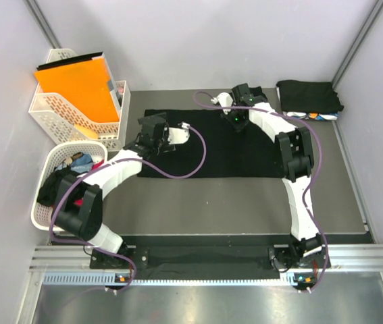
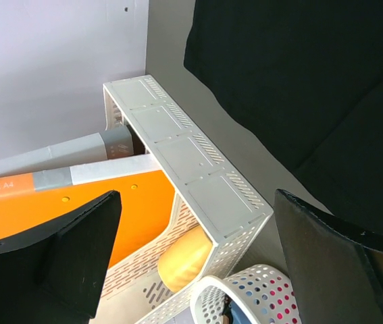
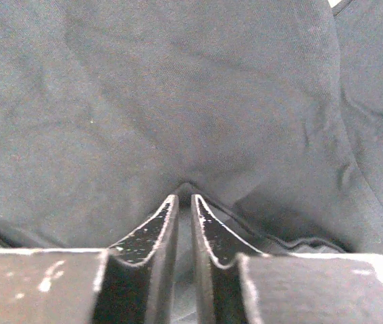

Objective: Fold and stack the t-shirts
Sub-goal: Fold the flattened tshirt in 1/3 of the way

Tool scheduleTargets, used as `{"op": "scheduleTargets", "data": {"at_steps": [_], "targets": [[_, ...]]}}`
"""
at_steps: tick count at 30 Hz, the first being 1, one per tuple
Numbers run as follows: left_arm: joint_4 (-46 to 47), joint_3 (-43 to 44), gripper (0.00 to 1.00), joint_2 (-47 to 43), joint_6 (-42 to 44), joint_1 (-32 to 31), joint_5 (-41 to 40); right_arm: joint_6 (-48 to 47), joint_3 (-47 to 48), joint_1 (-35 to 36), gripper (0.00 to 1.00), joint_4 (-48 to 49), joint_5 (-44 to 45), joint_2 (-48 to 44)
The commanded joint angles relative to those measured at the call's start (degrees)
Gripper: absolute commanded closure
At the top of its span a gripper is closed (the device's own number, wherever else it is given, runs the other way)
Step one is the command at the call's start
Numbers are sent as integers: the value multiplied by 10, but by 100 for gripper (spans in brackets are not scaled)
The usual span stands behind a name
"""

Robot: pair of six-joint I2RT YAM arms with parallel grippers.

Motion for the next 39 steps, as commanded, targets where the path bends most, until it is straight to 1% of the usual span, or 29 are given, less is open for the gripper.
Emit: {"op": "scheduleTargets", "data": {"at_steps": [1, 3, 4, 5, 12, 13, 14, 15, 16, 18, 20, 22, 23, 24, 26, 27, 30, 39], "targets": [[28, -13, 1, -24, 9, -3, 10, 5, 5, 4, 92, 17, 6, 4], [27, -15, 1, -25, 12, -2, 11, 5, 5, 5, 96, 18, 9, 4], [28, -15, 1, -24, 13, -3, 12, 3, 5, 6, 99, 17, 9, 3], [28, -17, 1, -23, 14, -3, 12, 1, 6, 5, 100, 18, 9, 3], [28, -13, 1, -12, 9, -3, 16, -8, -1, 8, 100, 18, 16, -9], [34, -13, 1, -11, 10, -3, 16, -10, -1, 9, 88, 19, 17, -12], [42, -13, 1, -11, 10, -3, 16, -11, -3, 9, 79, 21, 20, -15], [45, -13, 1, -10, 9, -3, 16, -10, -9, 9, 74, 23, 21, -21], [45, -13, 1, -9, 9, -3, 16, -11, -14, 9, 71, 28, 21, -25], [45, -13, 1, -7, 8, -3, 17, -11, -26, 10, 71, 36, 22, -29], [46, -13, 1, -5, 8, -3, 16, -12, -30, 9, 73, 33, 20, -27], [48, -13, 1, -5, 9, -3, 16, -14, -31, 9, 76, 34, 23, -22], [49, -13, 1, -4, 11, -3, 16, -14, -35, 9, 79, 35, 23, -21], [49, -13, 1, -4, 11, -3, 17, -14, -34, 9, 85, 36, 23, -20], [50, -13, 1, -4, 14, -3, 17, -13, -33, 10, 90, 37, 23, -19], [52, -13, 1, -4, 15, -3, 17, -13, -32, 10, 95, 39, 24, -20], [51, -11, 1, -1, 14, -3, 17, -14, -27, 12, 100, 41, 25, -23], [56, -6, 1, 10, 18, -3, 19, -28, -30, 28, 100, 51, 25, -55]]}}
